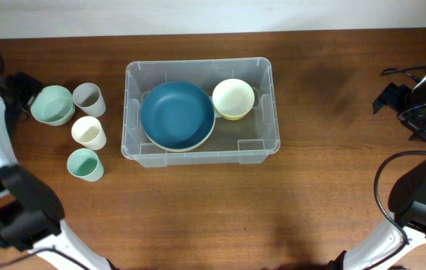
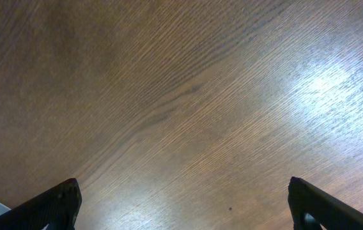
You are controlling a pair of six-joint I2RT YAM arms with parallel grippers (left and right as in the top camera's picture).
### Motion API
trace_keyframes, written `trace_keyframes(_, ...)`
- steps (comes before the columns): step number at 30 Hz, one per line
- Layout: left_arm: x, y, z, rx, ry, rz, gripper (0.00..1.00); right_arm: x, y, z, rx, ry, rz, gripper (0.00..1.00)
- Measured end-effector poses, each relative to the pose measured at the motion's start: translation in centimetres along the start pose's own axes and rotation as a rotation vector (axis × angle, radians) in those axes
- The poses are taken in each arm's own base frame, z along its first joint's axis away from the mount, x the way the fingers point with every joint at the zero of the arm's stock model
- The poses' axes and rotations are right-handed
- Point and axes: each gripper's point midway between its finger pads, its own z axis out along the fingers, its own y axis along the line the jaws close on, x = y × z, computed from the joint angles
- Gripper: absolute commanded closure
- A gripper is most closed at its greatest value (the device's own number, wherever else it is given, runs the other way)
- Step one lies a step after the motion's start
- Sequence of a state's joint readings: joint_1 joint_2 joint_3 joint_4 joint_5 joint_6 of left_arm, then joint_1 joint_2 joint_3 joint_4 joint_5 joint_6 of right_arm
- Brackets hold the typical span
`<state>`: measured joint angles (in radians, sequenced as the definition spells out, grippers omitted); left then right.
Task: Pack container
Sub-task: 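Move the left gripper back to the green bowl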
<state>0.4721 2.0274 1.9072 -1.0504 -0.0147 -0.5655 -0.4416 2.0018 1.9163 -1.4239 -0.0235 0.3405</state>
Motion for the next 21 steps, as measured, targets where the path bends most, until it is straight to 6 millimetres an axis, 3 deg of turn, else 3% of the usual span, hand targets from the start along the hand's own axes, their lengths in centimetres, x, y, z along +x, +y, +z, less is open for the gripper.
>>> trace_keyframes(2, 0.8, 0.3, 2.7, -0.010, 0.058, -0.006, 0.01, 0.0, 0.0, 0.0, 0.000, 0.000, 0.000, 0.01)
trace_keyframes(7, 2.3, 0.6, 6.7, -0.027, 0.140, -0.010, 0.01, 0.0, 0.0, 0.0, 0.000, 0.000, 0.000, 0.01)
trace_keyframes(11, 3.0, 0.8, 8.6, -0.036, 0.172, -0.012, 0.02, 0.0, 0.0, 0.0, 0.000, 0.000, 0.000, 0.01)
trace_keyframes(16, 3.8, 1.3, 10.5, -0.057, 0.204, -0.014, 0.11, 0.0, 0.0, 0.0, 0.000, 0.000, 0.000, 0.01)
trace_keyframes(18, 4.1, 1.5, 11.0, -0.065, 0.217, -0.014, 0.21, 0.0, 0.0, 0.0, 0.000, 0.000, 0.000, 0.01)
trace_keyframes(21, 4.3, 1.6, 11.4, -0.069, 0.224, -0.015, 0.29, 0.0, 0.0, 0.0, 0.000, 0.000, 0.000, 0.01)
